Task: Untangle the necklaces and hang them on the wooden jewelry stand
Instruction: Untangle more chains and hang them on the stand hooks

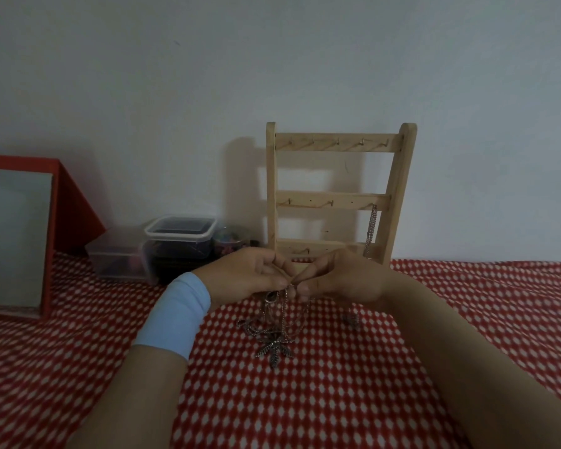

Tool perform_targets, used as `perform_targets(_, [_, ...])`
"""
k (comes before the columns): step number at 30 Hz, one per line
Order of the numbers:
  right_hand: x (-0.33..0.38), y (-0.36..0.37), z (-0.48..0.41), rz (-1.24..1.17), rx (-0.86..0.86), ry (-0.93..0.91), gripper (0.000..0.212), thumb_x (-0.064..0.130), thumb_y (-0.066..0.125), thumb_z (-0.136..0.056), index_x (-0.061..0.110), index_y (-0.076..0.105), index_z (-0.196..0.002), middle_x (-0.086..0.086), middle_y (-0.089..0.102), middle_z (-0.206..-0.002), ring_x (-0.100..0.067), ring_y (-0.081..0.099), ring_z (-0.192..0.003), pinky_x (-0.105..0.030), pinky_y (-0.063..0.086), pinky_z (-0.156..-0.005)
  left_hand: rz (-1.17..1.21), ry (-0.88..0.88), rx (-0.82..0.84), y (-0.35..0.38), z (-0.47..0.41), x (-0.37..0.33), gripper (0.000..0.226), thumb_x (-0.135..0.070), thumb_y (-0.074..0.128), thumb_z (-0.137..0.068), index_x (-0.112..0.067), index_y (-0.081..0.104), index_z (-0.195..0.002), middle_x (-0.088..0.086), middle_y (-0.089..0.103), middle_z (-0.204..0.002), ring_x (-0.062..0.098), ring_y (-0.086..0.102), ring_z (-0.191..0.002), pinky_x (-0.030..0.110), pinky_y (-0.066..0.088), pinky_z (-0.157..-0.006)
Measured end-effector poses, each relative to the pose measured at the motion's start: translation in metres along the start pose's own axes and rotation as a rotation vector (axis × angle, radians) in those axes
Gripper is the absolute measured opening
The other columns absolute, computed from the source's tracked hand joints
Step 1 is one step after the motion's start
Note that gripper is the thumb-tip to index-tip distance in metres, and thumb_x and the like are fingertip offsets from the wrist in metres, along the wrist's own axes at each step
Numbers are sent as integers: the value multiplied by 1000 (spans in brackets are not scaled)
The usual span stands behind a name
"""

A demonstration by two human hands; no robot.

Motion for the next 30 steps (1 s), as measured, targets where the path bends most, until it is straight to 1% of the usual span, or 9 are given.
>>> perform_targets(5, [-2,-8,3,172,26,85,24,38,72,-92,17,80,-99,-12,78,-98,-33,69,-83,-39,57,-86,-103,-63,-108,3,-4,-8,26,-1,49,-92,-16,70,-96,-3,67,-77,9,61,-79,24,49,-82])
perform_targets(7, [-2,-10,4,121,64,131,21,32,70,-95,15,78,-103,-7,72,-75,-19,59,-58,-27,51,-61,-74,-94,-126,3,-2,-9,24,-3,49,-92,-13,70,-93,-4,62,-67,9,56,-69,18,46,-71])
perform_targets(9, [-2,-10,5,52,120,166,14,21,68,-97,14,75,-106,4,63,-65,-8,47,-48,-20,39,-48,-137,-89,-101,2,0,-9,14,-19,61,-92,-17,74,-98,-8,67,-79,6,61,-78,17,45,-78])
perform_targets(11, [0,-7,4,57,173,153,9,18,68,-96,17,74,-103,4,62,-70,-7,44,-48,-19,36,-46,-297,-52,-76,2,0,-7,15,-32,70,-87,-28,76,-100,-14,71,-97,-2,62,-93,16,44,-89])
perform_targets(16, [-5,-4,0,49,97,136,15,20,74,-92,12,77,-104,-2,76,-92,-8,45,-47,-20,36,-44,-275,18,-168,-2,1,-5,11,-28,68,-89,-33,76,-82,-15,73,-89,1,65,-93,22,47,-91])
perform_targets(19, [-11,-4,-1,-63,27,112,9,15,72,-93,13,79,-99,-2,77,-85,-11,38,-49,-25,30,-46,-51,38,-255,-8,1,-1,30,-6,57,-92,-20,71,-70,-1,71,-84,16,65,-90,30,47,-90])
perform_targets(23, [-19,-5,-7,-119,16,79,15,19,70,-95,12,79,-105,-35,65,-105,-13,37,-50,-24,32,-45,450,105,-239,3,-5,-5,34,10,31,-90,-3,51,-65,9,53,-60,19,53,-61,30,46,-68])
perform_targets(25, [-21,-5,-8,-193,28,78,17,15,67,-97,12,77,-110,-24,73,-104,-10,38,-46,-21,32,-41,542,118,-174,5,-7,-2,29,3,32,-91,-6,46,-68,1,41,-48,16,42,-47,35,42,-65])
perform_targets(30, [-20,-6,-5,-360,64,63,25,9,59,-99,20,78,-111,-12,74,-100,-10,38,-45,-20,30,-41,236,79,-193,-2,-1,3,32,-16,51,-98,-16,65,-69,-6,33,-44,12,29,-42,31,33,-57])
Point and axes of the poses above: each hand's wrist, its own z-axis away from the middle knuckle, its own y-axis out of the palm, x = y × z, the point moved 1 cm from there along -z, towards the middle knuckle
